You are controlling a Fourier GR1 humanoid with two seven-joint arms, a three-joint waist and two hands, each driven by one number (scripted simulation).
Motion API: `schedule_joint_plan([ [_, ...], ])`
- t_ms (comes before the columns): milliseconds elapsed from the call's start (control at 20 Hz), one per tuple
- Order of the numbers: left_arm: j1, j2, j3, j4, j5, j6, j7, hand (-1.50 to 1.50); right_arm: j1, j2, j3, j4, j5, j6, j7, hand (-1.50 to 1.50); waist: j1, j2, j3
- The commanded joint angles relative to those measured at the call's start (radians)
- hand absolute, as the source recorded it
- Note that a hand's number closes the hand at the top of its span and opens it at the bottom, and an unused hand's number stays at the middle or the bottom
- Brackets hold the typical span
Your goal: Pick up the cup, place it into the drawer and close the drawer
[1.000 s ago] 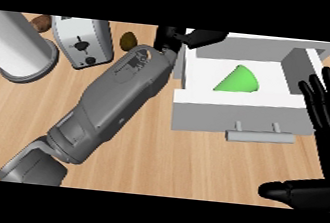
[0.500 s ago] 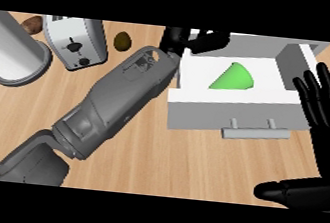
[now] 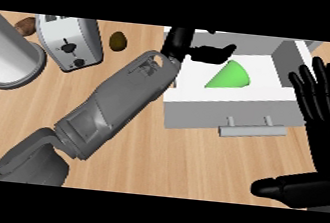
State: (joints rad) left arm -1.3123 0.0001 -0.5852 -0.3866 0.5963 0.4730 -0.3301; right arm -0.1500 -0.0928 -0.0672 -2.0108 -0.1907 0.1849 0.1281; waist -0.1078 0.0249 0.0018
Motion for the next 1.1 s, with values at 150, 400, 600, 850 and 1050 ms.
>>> schedule_joint_plan([
  [150, -0.006, 0.0, 0.004, -0.038, 0.093, 0.001, -0.056, -1.5, -0.03, 0.012, -0.001, -0.01, -0.05, 0.005, 0.012, -1.5, -0.007, 0.002, -0.001],
  [400, -0.001, 0.0, 0.04, -0.111, 0.179, -0.035, -0.125, -1.5, -0.033, -0.019, -0.04, -0.011, -0.142, 0.034, 0.067, -1.5, 0.021, -0.008, -0.001],
  [600, 0.012, 0.0, 0.104, -0.134, 0.187, -0.104, -0.16, -1.5, 0.05, -0.026, -0.059, -0.054, -0.152, 0.048, 0.051, -1.5, 0.08, -0.023, -0.002],
  [850, 0.094, 0.014, 0.12, -0.242, 0.182, -0.025, -0.118, -1.5, 0.091, -0.1, -0.091, -0.085, -0.194, 0.141, 0.049, 1.5, 0.109, -0.031, -0.002],
  [1050, 0.173, 0.114, 0.153, -0.351, 0.211, -0.061, -0.096, -1.5, 0.088, -0.17, -0.046, -0.087, -0.056, 0.188, 0.048, 1.5, 0.133, -0.036, -0.003],
])
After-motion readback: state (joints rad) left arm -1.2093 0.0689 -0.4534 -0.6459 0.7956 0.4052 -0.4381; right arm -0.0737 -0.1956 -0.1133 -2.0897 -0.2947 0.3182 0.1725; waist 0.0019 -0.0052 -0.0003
